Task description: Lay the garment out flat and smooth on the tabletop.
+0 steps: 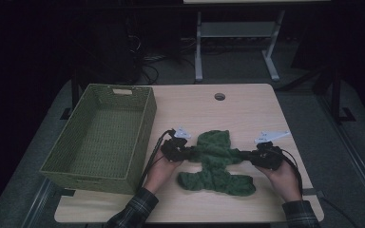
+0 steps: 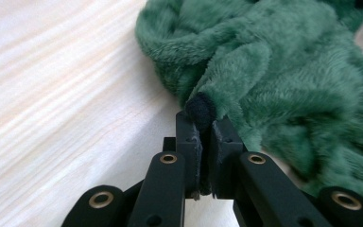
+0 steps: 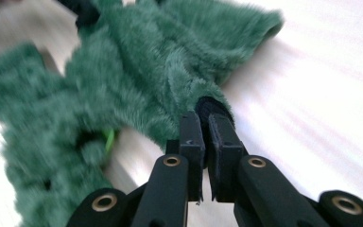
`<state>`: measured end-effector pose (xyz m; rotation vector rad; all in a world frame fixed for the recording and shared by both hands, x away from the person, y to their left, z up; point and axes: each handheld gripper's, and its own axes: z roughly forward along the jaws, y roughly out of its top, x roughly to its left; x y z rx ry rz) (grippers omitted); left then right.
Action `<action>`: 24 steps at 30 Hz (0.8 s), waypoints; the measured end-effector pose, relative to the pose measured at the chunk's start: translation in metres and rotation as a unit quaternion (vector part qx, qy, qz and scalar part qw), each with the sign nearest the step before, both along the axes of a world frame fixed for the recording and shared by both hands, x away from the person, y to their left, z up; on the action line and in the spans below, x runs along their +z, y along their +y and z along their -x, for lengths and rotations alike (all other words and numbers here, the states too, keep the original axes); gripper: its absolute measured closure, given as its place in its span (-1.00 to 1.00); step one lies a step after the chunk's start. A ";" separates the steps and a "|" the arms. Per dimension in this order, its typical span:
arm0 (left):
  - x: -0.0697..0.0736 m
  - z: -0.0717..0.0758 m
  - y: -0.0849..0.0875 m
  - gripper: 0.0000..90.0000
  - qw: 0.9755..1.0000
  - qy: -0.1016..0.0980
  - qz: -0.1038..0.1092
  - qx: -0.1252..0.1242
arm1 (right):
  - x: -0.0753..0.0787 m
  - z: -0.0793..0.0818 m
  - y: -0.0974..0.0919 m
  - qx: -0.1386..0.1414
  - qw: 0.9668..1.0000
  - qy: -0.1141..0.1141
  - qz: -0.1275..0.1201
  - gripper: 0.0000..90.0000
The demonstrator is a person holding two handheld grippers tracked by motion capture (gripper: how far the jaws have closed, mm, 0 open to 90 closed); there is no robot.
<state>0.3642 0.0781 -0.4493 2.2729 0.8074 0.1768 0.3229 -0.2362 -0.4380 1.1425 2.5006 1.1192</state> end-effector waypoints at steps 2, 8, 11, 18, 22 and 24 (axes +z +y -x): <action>-0.007 -0.003 -0.004 0.86 1.000 0.005 -0.010 -0.001 | -0.006 0.002 0.001 0.000 1.000 0.008 0.011 0.89; -0.007 -0.006 -0.005 0.63 1.000 0.006 -0.014 0.003 | -0.021 -0.001 0.004 0.004 0.999 0.031 0.019 0.84; 0.001 -0.004 -0.002 0.39 1.000 0.008 -0.006 0.002 | -0.016 -0.001 0.003 -0.001 1.000 0.024 0.005 0.61; 0.028 -0.006 -0.002 0.16 1.000 -0.021 0.014 0.007 | 0.012 -0.006 -0.004 -0.022 0.999 -0.012 -0.031 0.37; 0.036 -0.019 -0.006 0.16 0.999 -0.037 0.016 0.014 | 0.019 -0.022 0.002 -0.027 0.999 -0.023 -0.031 0.37; 0.037 -0.029 -0.010 0.16 0.999 -0.034 0.015 0.020 | 0.019 -0.031 0.005 -0.031 0.999 -0.027 -0.036 0.36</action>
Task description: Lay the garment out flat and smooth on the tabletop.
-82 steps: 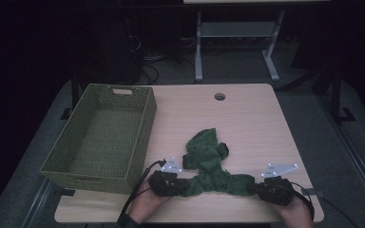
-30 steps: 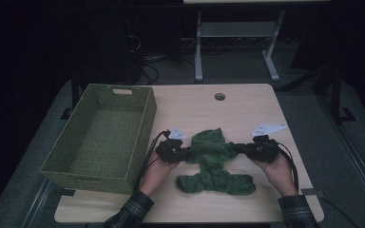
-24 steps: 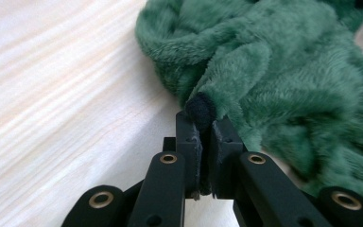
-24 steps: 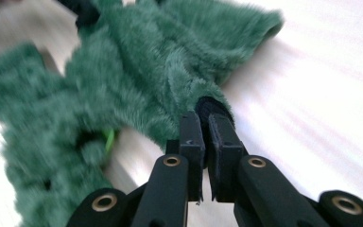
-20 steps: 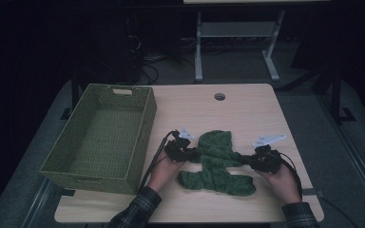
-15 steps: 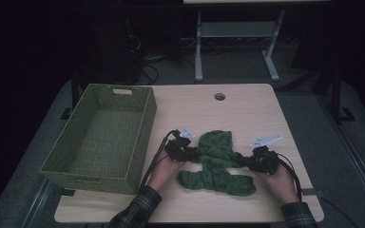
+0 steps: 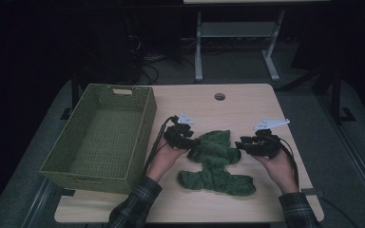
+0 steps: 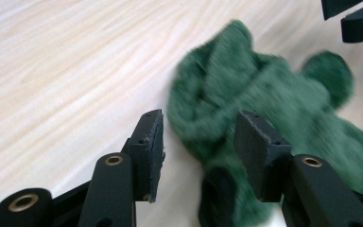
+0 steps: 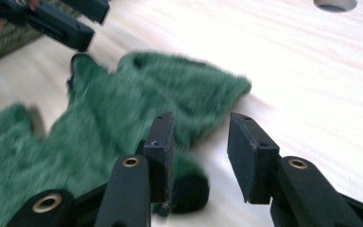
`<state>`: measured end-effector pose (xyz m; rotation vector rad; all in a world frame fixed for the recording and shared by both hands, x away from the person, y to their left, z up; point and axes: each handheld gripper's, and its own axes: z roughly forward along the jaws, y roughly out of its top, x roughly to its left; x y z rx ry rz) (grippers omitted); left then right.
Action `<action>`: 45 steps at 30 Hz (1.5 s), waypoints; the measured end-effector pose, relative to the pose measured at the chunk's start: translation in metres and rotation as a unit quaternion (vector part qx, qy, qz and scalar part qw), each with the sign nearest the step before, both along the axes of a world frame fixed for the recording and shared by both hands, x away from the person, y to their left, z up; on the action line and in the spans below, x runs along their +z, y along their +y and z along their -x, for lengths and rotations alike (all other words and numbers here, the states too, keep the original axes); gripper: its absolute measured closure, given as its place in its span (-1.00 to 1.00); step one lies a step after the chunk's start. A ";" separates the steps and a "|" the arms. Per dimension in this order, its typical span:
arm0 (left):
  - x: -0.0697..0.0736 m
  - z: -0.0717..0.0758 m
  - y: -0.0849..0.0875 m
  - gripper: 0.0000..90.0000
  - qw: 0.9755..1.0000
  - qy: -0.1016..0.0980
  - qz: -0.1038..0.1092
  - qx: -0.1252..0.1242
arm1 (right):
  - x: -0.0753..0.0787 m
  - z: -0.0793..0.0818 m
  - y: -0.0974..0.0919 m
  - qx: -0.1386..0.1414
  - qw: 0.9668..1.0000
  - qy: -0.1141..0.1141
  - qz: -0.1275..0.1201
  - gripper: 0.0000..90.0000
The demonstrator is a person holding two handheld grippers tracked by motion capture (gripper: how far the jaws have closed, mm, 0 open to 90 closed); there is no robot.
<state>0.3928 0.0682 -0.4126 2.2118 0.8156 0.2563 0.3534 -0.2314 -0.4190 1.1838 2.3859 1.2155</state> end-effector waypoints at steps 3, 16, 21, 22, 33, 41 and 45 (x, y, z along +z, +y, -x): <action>-0.005 -0.017 -0.006 0.18 1.000 0.001 -0.002 0.006 | -0.003 -0.019 0.007 -0.009 1.000 0.015 -0.004 0.32; -0.037 -0.042 -0.019 0.24 0.999 0.040 -0.026 0.002 | -0.038 -0.055 0.023 -0.026 0.997 0.067 0.004 0.28; -0.044 -0.040 -0.023 0.38 0.998 0.048 -0.047 -0.011 | -0.046 -0.056 0.030 -0.012 0.997 0.078 0.018 0.38; -0.045 -0.040 -0.024 0.44 0.998 0.051 -0.046 -0.012 | -0.048 -0.056 0.032 -0.006 0.997 0.080 0.020 0.50; -0.035 -0.033 -0.023 0.97 0.998 0.049 -0.030 -0.034 | -0.039 -0.048 0.039 0.016 0.997 0.053 0.051 0.91; -0.005 -0.030 -0.005 0.98 1.000 -0.016 0.001 0.003 | -0.008 -0.037 0.023 -0.001 0.999 0.005 0.043 0.91; -0.011 -0.034 0.005 0.99 0.999 -0.019 0.014 0.029 | -0.003 -0.037 0.010 -0.012 0.999 -0.004 0.044 0.92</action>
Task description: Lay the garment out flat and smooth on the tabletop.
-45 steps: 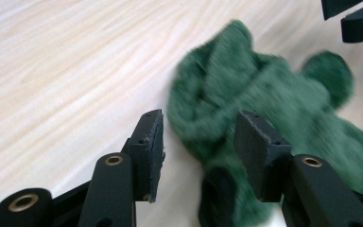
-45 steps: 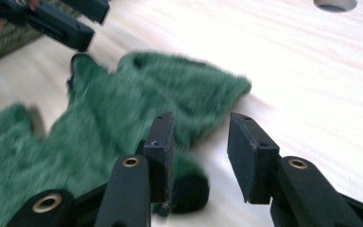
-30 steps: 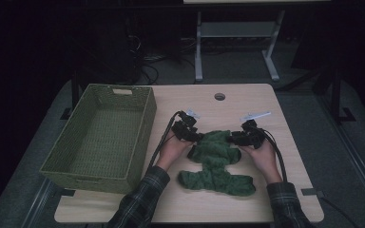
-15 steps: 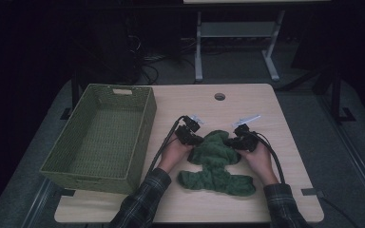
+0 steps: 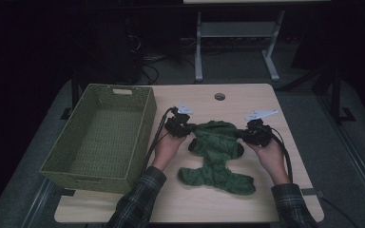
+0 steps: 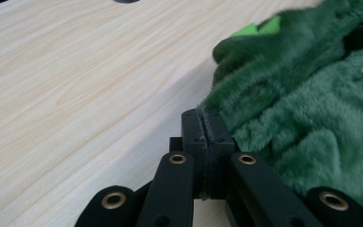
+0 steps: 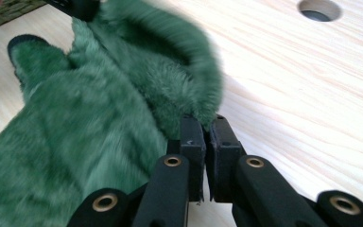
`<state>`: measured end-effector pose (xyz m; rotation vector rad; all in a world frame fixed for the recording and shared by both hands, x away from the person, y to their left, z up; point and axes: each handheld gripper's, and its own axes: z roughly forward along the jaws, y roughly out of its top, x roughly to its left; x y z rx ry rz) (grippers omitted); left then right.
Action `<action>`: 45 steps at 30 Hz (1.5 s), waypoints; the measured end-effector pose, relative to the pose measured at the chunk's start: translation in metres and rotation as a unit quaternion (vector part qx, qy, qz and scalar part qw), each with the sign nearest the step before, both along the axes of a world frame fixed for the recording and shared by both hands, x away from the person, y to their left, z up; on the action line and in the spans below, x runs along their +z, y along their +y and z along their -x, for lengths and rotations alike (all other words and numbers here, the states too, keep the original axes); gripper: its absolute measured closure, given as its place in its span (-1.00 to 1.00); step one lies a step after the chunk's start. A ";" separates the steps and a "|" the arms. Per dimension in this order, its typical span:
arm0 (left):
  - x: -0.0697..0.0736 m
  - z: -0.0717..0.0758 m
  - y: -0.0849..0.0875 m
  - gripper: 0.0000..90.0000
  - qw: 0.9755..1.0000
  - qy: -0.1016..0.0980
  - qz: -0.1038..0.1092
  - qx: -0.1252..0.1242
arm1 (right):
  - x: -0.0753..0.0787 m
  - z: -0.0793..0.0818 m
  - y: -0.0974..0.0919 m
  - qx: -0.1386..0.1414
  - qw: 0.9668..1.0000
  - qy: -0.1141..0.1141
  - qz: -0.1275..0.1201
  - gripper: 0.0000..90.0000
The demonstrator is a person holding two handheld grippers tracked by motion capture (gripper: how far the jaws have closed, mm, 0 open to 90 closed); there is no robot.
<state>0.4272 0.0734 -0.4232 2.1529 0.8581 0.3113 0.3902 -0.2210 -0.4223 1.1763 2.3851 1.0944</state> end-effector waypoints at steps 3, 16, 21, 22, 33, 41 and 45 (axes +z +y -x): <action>-0.009 -0.002 0.000 0.99 1.000 -0.001 0.002 0.005 | -0.007 -0.003 -0.007 -0.009 1.000 0.008 -0.002 0.92; -0.050 -0.019 -0.014 0.96 1.000 -0.007 -0.027 0.008 | -0.044 -0.022 -0.006 -0.045 0.997 0.055 0.018 0.91; -0.046 -0.024 -0.020 0.90 0.999 -0.019 -0.028 0.011 | -0.046 -0.030 -0.004 -0.071 0.997 0.028 0.033 0.89; -0.044 -0.024 -0.019 0.88 1.000 -0.017 -0.021 0.012 | -0.046 -0.031 -0.006 -0.070 0.997 0.022 0.036 0.87; -0.019 -0.010 -0.001 0.46 1.000 -0.013 0.000 0.001 | -0.022 -0.017 -0.030 -0.077 0.997 0.010 -0.025 0.43; -0.011 0.015 0.012 0.33 1.000 -0.007 -0.003 -0.025 | -0.006 0.002 -0.031 -0.062 0.998 0.023 -0.026 0.32; -0.010 0.030 0.018 0.21 0.999 0.002 -0.002 -0.034 | -0.001 0.013 -0.030 -0.056 0.998 0.014 -0.032 0.23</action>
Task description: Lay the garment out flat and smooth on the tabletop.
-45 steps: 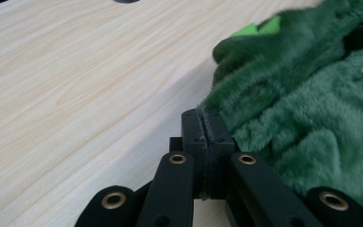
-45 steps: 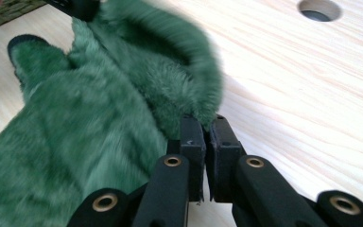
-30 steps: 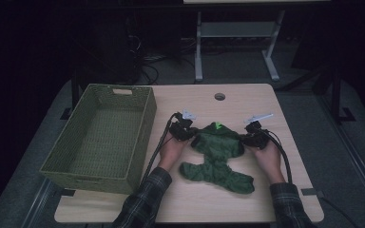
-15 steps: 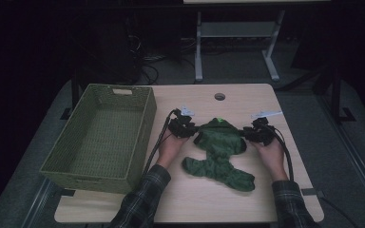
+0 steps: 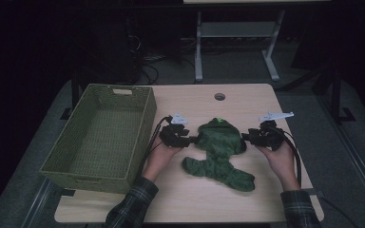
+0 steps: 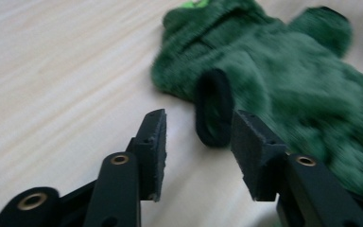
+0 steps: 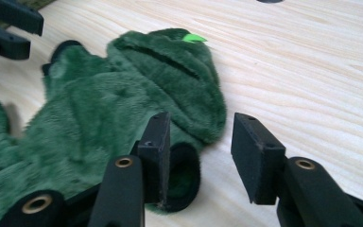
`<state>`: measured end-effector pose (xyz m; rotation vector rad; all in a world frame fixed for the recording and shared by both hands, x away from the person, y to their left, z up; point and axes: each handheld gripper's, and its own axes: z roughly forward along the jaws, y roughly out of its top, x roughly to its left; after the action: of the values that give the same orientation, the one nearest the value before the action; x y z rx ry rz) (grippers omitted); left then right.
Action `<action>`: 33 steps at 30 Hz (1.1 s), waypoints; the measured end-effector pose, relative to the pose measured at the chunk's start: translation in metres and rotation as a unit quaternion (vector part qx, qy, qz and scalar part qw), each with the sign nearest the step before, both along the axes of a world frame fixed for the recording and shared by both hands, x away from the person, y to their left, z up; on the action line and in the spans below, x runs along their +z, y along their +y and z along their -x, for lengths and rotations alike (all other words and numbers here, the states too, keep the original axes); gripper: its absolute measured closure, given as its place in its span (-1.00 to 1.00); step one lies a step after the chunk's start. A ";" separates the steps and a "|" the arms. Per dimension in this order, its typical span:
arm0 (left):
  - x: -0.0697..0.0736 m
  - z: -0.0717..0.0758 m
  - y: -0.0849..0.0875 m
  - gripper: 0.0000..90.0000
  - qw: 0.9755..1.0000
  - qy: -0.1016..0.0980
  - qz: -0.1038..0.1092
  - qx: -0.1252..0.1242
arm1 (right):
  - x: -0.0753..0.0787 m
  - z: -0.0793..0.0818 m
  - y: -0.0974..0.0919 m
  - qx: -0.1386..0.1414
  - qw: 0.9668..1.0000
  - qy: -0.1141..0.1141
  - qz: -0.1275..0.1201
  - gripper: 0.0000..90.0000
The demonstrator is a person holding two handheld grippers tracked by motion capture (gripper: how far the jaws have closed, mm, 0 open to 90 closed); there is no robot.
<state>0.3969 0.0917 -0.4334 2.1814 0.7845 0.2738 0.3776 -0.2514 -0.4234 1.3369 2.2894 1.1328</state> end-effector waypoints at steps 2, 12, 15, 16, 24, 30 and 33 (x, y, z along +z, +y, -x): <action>0.001 0.008 0.004 0.16 1.000 0.003 0.002 -0.004 | 0.000 0.003 0.000 0.003 1.000 0.000 -0.004 0.18; -0.004 0.046 0.019 -0.05 1.000 0.010 -0.003 -0.021 | 0.007 0.024 0.003 0.020 1.000 -0.009 -0.015 0.05; -0.008 0.060 0.024 -0.14 1.000 0.007 -0.009 -0.023 | 0.007 0.031 0.008 0.027 0.999 -0.011 -0.013 0.05; -0.009 0.063 0.025 -0.16 1.000 0.008 -0.009 -0.025 | 0.007 0.033 0.010 0.031 0.999 -0.009 -0.011 0.05; -0.018 0.088 0.030 -0.41 0.999 0.008 -0.032 -0.023 | 0.009 0.044 0.028 0.057 0.998 -0.002 -0.025 0.00; -0.027 0.107 0.028 -0.64 0.999 0.010 -0.038 -0.018 | 0.012 0.049 0.045 0.081 0.996 -0.006 -0.027 0.02; -0.032 0.116 0.029 -0.70 0.999 0.014 -0.044 -0.017 | 0.011 0.051 0.056 0.095 0.995 -0.008 -0.022 0.06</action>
<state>0.2811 0.1202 -0.4655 2.2829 0.7629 0.2648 0.3269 -0.1959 -0.4123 1.1390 2.4358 1.2533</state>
